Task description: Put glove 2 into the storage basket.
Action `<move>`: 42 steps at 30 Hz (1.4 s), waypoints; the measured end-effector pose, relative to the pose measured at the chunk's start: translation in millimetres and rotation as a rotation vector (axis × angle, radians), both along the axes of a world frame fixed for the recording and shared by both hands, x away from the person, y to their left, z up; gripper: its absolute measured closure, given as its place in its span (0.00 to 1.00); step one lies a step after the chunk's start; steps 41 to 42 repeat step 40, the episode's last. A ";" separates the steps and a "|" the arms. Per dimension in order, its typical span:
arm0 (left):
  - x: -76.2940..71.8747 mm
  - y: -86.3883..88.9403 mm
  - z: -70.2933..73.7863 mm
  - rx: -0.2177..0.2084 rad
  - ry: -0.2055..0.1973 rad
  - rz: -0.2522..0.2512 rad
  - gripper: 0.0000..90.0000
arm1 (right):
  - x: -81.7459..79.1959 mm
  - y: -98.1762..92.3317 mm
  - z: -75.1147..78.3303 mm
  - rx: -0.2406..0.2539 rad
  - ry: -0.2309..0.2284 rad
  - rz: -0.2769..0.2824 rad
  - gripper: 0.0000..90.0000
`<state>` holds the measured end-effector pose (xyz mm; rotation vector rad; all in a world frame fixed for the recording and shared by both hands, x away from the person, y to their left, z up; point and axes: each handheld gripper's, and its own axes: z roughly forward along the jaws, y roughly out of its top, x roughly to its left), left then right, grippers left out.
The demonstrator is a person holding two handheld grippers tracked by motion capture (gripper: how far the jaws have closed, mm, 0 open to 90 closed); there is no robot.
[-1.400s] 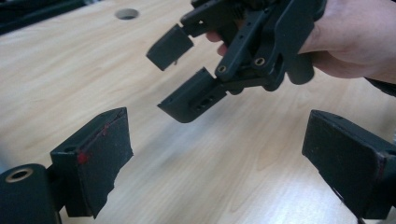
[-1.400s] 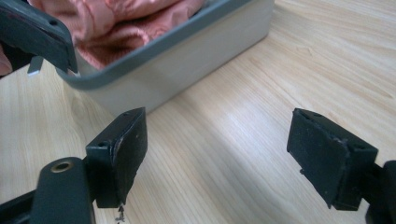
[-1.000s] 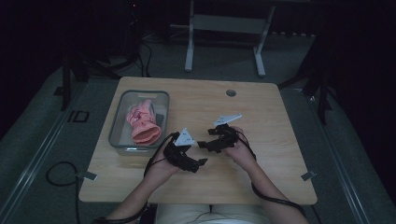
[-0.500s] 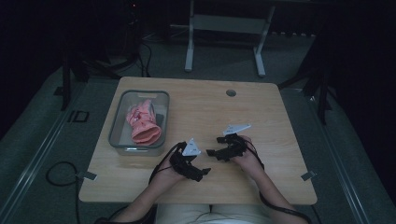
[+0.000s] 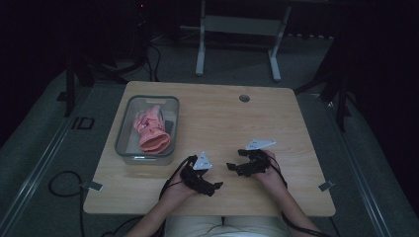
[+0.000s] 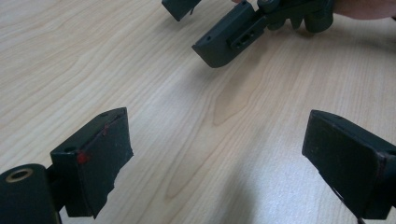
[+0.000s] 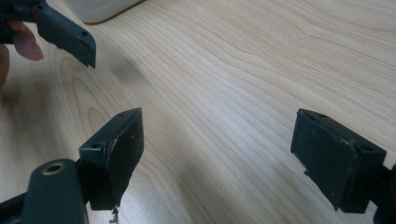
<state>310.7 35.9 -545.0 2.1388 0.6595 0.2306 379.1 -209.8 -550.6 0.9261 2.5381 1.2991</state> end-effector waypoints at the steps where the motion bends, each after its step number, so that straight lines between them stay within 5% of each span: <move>1: -0.4 -0.7 -0.8 0.000 0.002 -0.001 0.09 | -0.8 -1.3 -1.0 0.007 -0.002 -0.004 0.18; 9: -3.3 -7.2 -6.8 0.009 -0.014 -0.006 0.09 | -7.0 -9.8 -10.1 -0.002 0.003 -0.018 0.17; 16: -6.2 -12.6 -11.8 0.031 -0.025 -0.016 0.09 | -10.2 -14.2 -9.0 -0.002 -0.038 -0.041 0.17; 42: -9.9 -9.9 -13.1 0.010 -0.057 -0.006 0.09 | -12.3 -14.7 -8.6 -0.002 -0.066 -0.079 0.18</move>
